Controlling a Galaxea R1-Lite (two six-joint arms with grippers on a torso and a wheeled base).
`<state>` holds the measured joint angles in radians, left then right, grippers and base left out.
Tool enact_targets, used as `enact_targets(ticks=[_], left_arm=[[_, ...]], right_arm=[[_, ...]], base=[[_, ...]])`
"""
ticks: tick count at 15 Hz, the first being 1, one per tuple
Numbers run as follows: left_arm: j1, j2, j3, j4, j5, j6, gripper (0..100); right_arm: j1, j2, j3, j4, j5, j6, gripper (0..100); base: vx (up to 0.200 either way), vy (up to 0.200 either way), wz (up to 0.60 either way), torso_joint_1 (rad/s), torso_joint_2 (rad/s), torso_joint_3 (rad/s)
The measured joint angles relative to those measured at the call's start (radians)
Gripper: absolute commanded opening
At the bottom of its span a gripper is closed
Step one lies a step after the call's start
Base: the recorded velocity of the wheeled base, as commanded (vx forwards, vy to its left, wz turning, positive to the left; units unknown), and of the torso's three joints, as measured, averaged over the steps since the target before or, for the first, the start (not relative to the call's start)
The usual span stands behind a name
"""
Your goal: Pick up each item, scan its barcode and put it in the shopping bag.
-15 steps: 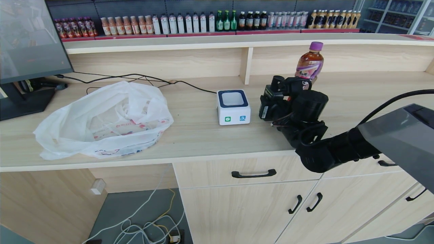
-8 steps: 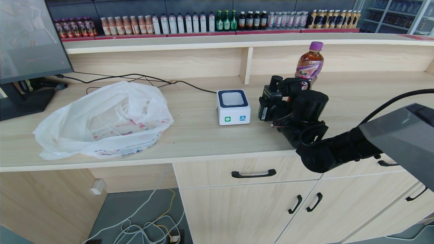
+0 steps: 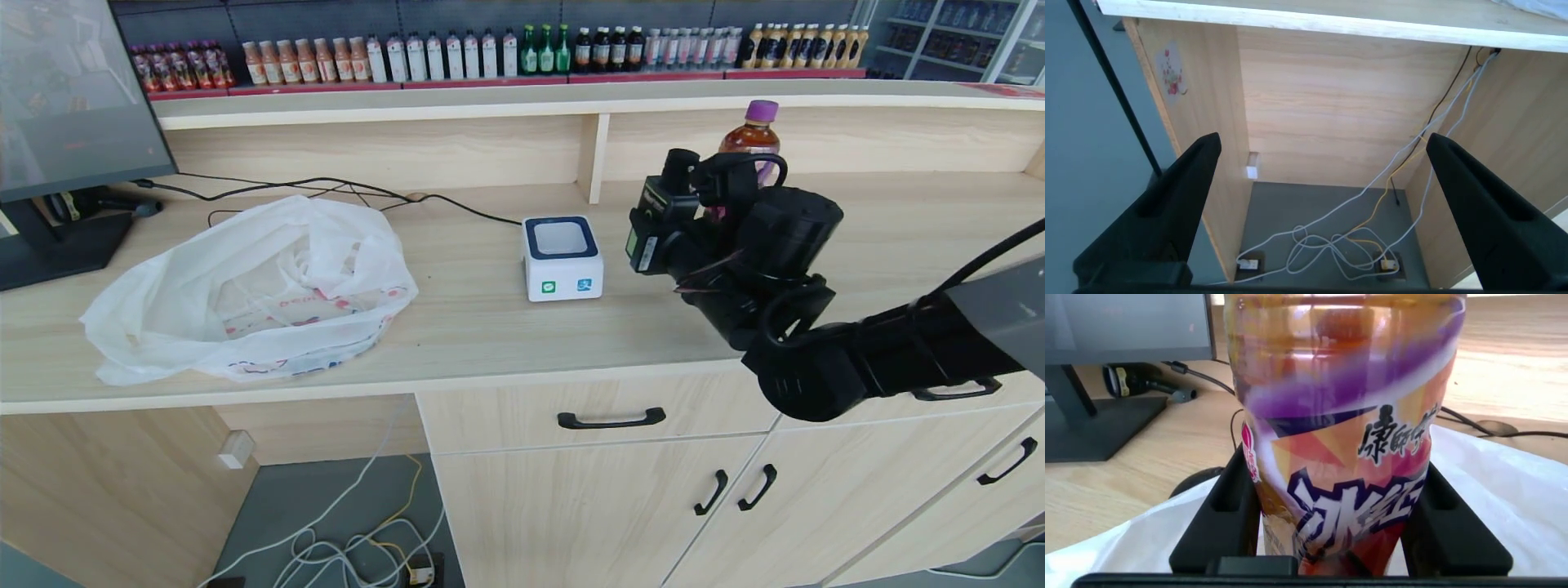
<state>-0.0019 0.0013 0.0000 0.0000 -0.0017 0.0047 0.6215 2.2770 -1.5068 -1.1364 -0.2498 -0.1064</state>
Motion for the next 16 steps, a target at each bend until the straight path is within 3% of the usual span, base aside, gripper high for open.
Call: enact_targets(ticks=[16], left_arm=[[0.0,0.0,0.0,0.0,0.0,-0.002,100]], right_arm=[[0.007,0.002,0.067,-0.016,0.001,-0.002,0]], base=[[0.0,0.0,0.0,0.0,0.0,0.0]])
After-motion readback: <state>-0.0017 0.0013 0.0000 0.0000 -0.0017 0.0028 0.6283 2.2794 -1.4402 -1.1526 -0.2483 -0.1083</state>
